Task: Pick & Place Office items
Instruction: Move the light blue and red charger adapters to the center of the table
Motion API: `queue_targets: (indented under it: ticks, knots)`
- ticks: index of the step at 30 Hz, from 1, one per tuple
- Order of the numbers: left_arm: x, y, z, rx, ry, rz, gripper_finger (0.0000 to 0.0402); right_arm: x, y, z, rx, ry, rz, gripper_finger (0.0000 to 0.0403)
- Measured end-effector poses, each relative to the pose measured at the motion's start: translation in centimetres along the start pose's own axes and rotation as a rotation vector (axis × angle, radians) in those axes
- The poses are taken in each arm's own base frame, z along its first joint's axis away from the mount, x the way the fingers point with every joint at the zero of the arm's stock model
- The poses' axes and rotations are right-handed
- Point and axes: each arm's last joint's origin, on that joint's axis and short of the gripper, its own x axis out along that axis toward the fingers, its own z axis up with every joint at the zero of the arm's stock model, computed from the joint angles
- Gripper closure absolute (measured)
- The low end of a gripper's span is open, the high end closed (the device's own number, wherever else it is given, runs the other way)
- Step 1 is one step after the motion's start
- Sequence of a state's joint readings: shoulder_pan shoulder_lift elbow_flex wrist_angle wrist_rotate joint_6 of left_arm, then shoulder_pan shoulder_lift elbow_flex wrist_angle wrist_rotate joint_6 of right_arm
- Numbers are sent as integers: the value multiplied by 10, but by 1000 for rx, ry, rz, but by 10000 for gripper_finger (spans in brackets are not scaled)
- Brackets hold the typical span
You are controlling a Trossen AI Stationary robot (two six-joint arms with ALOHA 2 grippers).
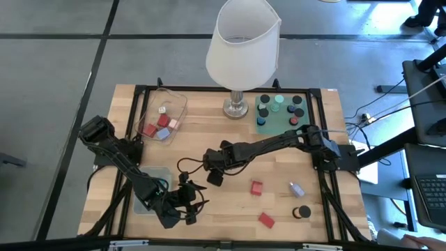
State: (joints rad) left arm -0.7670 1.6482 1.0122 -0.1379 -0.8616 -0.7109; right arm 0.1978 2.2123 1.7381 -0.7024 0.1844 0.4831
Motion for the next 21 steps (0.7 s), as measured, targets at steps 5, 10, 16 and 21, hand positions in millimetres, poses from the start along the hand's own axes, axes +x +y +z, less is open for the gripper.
queue_targets:
  ticks: [5,10,16,21]
  knots:
    - [0,0,0,5,1,0,187,1,1,1,-11,-20,-1,220]
    - [0,0,0,11,2,-1,187,-8,-2,3,-26,-20,-7,185]
    - [-1,-1,-1,20,8,-10,187,-67,-12,-1,-94,25,-28,157]
    - [-1,-1,-1,21,8,-13,187,-125,0,-31,-334,115,-31,155]
